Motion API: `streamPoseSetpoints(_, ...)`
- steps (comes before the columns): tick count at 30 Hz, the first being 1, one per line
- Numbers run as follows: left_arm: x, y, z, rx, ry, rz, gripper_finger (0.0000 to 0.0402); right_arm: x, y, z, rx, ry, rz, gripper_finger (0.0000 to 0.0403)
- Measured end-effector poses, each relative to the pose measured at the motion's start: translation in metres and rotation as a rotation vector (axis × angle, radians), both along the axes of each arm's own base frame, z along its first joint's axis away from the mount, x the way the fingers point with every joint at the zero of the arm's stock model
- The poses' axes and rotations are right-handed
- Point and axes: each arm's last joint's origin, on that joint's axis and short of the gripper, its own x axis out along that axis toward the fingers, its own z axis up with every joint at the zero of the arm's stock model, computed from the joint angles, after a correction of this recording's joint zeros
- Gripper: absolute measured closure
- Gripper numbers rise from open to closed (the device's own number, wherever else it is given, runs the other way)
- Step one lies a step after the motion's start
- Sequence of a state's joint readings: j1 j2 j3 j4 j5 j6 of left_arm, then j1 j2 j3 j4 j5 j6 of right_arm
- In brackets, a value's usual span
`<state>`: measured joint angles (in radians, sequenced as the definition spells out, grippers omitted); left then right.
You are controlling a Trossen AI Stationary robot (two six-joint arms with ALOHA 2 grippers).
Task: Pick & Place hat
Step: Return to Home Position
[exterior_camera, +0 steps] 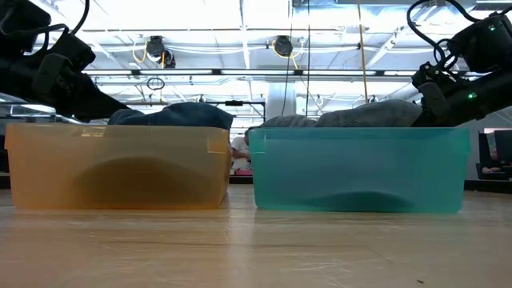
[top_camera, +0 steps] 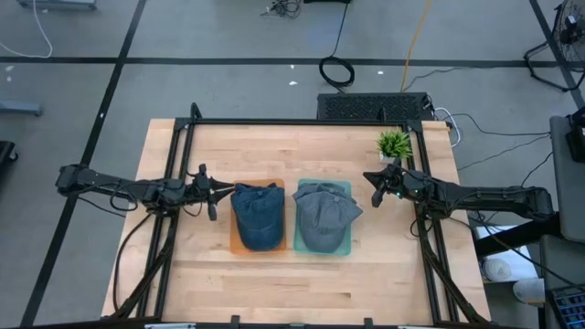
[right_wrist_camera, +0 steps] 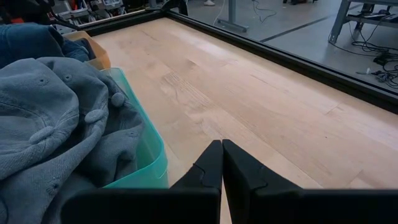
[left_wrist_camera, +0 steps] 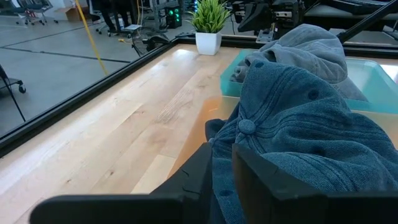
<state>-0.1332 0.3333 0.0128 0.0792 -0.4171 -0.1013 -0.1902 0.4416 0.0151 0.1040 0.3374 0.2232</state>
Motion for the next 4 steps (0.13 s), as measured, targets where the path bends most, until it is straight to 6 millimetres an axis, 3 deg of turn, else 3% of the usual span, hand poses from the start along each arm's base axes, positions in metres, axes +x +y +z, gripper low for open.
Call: streamPoseSetpoints(4, 0.0, 0.0, 0.0, 0.0, 0.0, 0.0, 0.0329, 0.0, 0.0, 0.0, 0.0, 0.0, 0.0, 0.0403)
